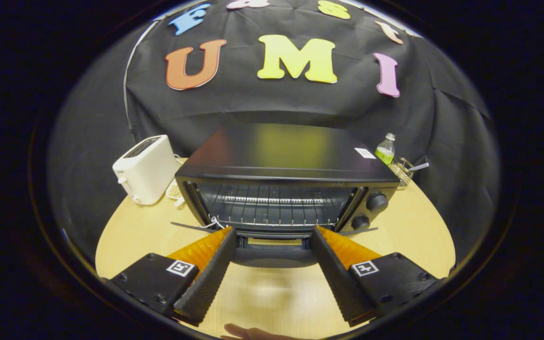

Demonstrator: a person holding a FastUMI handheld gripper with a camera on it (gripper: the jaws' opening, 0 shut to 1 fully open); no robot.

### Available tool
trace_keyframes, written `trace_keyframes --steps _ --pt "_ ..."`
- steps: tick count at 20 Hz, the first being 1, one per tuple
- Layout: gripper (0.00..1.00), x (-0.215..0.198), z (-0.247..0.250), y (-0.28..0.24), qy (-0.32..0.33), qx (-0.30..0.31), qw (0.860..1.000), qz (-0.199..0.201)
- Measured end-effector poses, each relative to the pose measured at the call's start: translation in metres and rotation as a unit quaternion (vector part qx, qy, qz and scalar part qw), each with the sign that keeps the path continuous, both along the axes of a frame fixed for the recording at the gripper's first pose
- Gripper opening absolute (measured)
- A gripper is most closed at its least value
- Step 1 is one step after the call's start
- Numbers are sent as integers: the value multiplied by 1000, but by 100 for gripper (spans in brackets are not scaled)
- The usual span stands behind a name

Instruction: Open the toaster oven, put the food inside, and close the toaster oven door.

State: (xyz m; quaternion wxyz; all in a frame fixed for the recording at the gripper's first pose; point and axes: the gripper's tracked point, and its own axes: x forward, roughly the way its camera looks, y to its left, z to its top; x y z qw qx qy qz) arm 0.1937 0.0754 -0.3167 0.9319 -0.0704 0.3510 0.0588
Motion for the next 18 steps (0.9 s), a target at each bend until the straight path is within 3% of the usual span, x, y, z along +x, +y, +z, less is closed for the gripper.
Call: trace_keyframes --steps 7,13,15,18 --pt "100 -54 -49 -12 52 -13 999 -5" --pt "100 -78 -92 -25 108 41 993 -37" --pt "100 -72 -88 -27 93 50 994 -27" --pt "100 -87 -83 -17 123 82 989 -1"
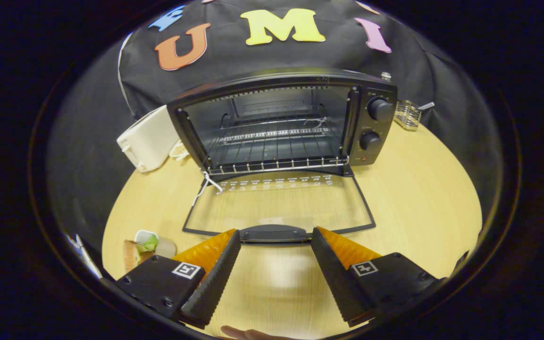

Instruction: Open the toaster oven, put the food inside, and close the toaster oven door.

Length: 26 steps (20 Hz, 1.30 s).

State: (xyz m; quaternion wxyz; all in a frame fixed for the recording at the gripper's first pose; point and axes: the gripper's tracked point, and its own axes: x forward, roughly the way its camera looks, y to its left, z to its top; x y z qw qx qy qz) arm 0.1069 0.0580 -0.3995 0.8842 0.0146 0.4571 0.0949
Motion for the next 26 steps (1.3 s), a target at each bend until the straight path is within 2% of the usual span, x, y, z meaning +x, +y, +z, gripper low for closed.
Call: trace_keyframes --steps 2,5,10,11,12,14,16,19,21,24,26 --pt "100 -14 9 16 25 47 998 24" --pt "100 -41 23 48 69 113 987 87" --pt "95 -85 39 102 160 230 946 163" --pt "95 -96 40 111 175 239 937 185" --pt "93 -100 38 115 183 235 934 198" --pt "91 -101 33 124 189 235 931 204" --pt "86 -106 33 132 205 245 928 191" --pt "79 -101 27 134 210 235 932 178" --pt "71 -100 24 137 217 238 931 170" --pt "51 -99 24 135 223 241 930 162" --pt "47 -100 23 135 232 247 928 157"
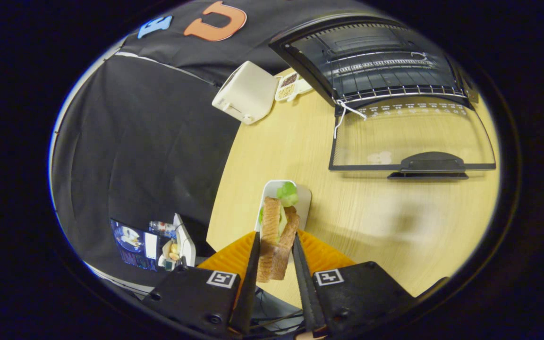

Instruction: Open the toaster oven, put the food inside, and close the toaster oven door.

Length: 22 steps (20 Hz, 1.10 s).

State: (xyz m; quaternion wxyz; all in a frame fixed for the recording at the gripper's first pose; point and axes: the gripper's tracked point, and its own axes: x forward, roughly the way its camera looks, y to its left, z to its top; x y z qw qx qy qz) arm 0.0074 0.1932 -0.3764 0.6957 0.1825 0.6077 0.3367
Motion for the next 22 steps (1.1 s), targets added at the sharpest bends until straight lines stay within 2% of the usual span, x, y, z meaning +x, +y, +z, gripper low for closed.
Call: trace_keyframes --steps 8,14,18,22 --pt "36 2 7 3 9 34 999 -8" --pt "34 7 44 -4 3 101 995 -25" --pt "34 30 72 -27 -17 154 986 -58" --pt "34 73 83 -60 -37 201 969 -137"
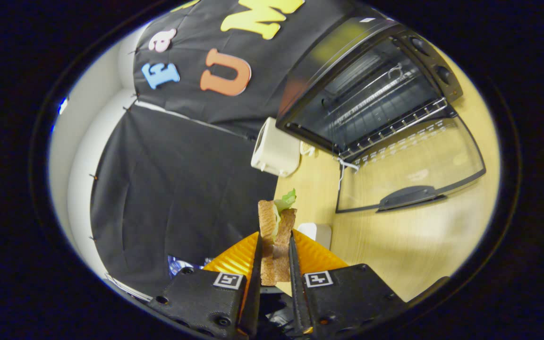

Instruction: Open the toaster oven, put the food inside, and close the toaster oven door.

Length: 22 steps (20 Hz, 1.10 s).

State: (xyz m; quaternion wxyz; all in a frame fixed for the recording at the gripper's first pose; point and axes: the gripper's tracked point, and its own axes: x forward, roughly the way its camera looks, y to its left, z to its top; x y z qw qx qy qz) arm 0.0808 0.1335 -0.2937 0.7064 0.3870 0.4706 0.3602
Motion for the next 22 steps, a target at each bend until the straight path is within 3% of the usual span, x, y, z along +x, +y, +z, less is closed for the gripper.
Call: trace_keyframes --steps 6,13,16,22 --pt "34 54 -14 -42 27 49 990 -127" --pt "34 135 -35 -69 7 78 957 -280" --pt "34 161 -41 -65 -4 69 943 -326" --pt "34 213 -55 -54 -33 52 923 -380"
